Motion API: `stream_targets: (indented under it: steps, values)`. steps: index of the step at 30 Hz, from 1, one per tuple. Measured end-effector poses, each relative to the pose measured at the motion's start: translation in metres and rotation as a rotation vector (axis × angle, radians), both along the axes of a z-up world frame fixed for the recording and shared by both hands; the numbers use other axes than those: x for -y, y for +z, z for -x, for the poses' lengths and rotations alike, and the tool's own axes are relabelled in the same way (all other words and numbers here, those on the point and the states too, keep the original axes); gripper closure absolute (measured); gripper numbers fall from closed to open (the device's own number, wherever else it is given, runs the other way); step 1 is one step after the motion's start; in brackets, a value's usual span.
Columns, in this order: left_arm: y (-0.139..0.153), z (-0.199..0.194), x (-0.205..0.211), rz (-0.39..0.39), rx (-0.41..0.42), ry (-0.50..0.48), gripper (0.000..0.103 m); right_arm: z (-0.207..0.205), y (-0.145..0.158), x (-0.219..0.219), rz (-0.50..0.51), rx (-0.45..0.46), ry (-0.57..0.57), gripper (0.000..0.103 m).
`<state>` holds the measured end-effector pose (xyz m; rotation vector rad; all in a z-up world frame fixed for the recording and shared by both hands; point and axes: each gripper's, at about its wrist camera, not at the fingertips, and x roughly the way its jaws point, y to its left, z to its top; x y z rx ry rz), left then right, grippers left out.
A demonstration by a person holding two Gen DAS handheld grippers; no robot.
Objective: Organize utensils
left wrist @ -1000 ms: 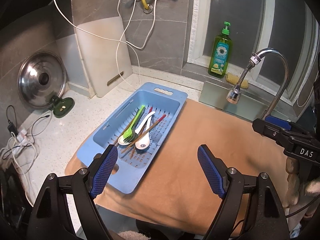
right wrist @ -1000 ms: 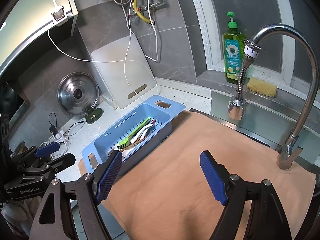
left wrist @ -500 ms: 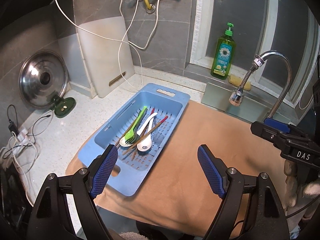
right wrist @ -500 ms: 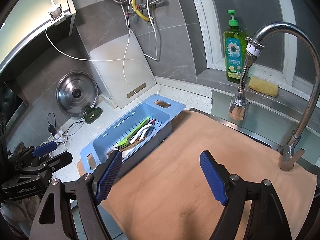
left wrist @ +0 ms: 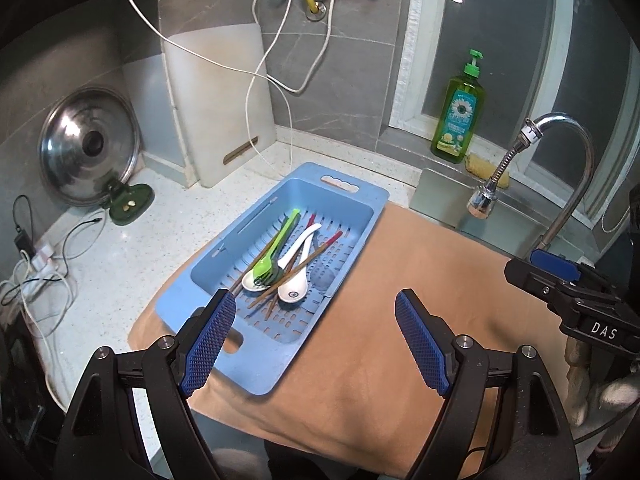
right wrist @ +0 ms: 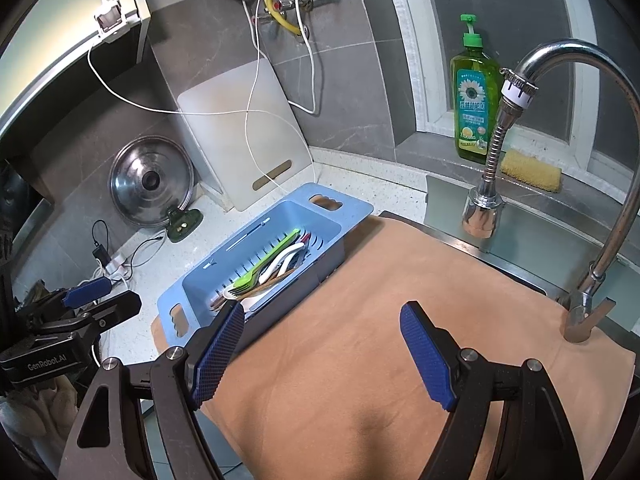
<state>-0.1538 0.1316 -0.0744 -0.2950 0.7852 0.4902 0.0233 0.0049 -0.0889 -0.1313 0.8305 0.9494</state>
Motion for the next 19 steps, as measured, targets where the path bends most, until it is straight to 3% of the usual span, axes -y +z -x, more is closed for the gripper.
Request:
stream_targets:
  steps: [19]
  values:
    - [0.0052,0.0072,0.0021,-0.013,0.025,0.036,0.021,0.0039,-0.0033,-0.0024,0.012,0.004,-0.004,0.026]
